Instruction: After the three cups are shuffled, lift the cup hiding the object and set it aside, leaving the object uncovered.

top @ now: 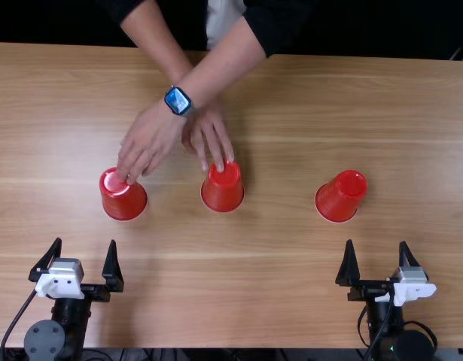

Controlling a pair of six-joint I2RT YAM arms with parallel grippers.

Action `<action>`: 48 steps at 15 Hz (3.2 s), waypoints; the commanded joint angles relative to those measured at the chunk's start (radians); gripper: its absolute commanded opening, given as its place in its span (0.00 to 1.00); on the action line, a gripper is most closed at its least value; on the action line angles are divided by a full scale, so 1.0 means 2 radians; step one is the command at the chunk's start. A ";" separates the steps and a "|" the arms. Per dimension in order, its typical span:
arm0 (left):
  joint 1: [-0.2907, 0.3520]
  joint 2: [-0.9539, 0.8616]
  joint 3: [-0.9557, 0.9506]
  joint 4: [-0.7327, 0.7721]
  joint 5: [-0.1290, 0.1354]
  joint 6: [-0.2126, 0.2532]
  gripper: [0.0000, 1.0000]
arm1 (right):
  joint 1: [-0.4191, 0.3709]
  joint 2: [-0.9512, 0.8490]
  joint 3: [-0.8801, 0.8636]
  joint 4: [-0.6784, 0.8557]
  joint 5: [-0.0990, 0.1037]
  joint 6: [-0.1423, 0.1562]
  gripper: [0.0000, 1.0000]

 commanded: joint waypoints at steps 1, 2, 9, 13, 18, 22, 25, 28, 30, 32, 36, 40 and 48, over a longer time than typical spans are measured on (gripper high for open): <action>-0.005 -0.005 -0.009 -0.006 0.006 -0.002 1.00 | 0.000 -0.006 -0.003 0.002 0.004 -0.001 1.00; -0.005 -0.005 -0.009 -0.006 0.006 -0.002 1.00 | 0.000 -0.006 -0.003 0.002 0.004 -0.001 1.00; -0.005 -0.005 -0.009 -0.006 0.006 -0.002 1.00 | 0.000 -0.006 -0.003 0.002 0.004 0.001 1.00; -0.005 -0.005 -0.009 -0.007 0.005 -0.002 1.00 | 0.000 -0.006 -0.004 0.001 0.002 0.002 1.00; -0.005 -0.005 -0.009 -0.006 0.003 0.004 1.00 | -0.002 -0.006 -0.002 0.003 -0.017 -0.003 1.00; -0.005 -0.005 0.001 0.017 0.010 0.002 1.00 | -0.006 -0.006 0.026 0.008 -0.016 -0.003 1.00; 0.000 0.005 0.093 -0.053 0.004 0.002 1.00 | -0.006 0.063 0.108 0.008 -0.016 -0.002 1.00; 0.000 0.108 0.218 -0.132 0.000 0.002 1.00 | -0.005 0.133 0.191 -0.007 -0.017 -0.010 1.00; 0.000 0.176 0.304 -0.190 0.000 0.002 1.00 | -0.005 0.184 0.257 -0.083 -0.018 -0.067 1.00; 0.004 0.240 0.395 -0.237 -0.002 0.002 1.00 | -0.006 0.221 0.316 -0.153 -0.018 -0.087 1.00; 0.028 0.354 0.513 -0.409 -0.009 0.003 1.00 | -0.004 0.310 0.426 -0.338 -0.019 -0.091 1.00; 0.028 0.426 0.577 -0.484 -0.010 0.010 1.00 | -0.003 0.386 0.499 -0.443 -0.019 -0.091 1.00; 0.027 0.545 0.663 -0.595 -0.013 0.012 1.00 | -0.001 0.554 0.610 -0.543 -0.022 -0.091 1.00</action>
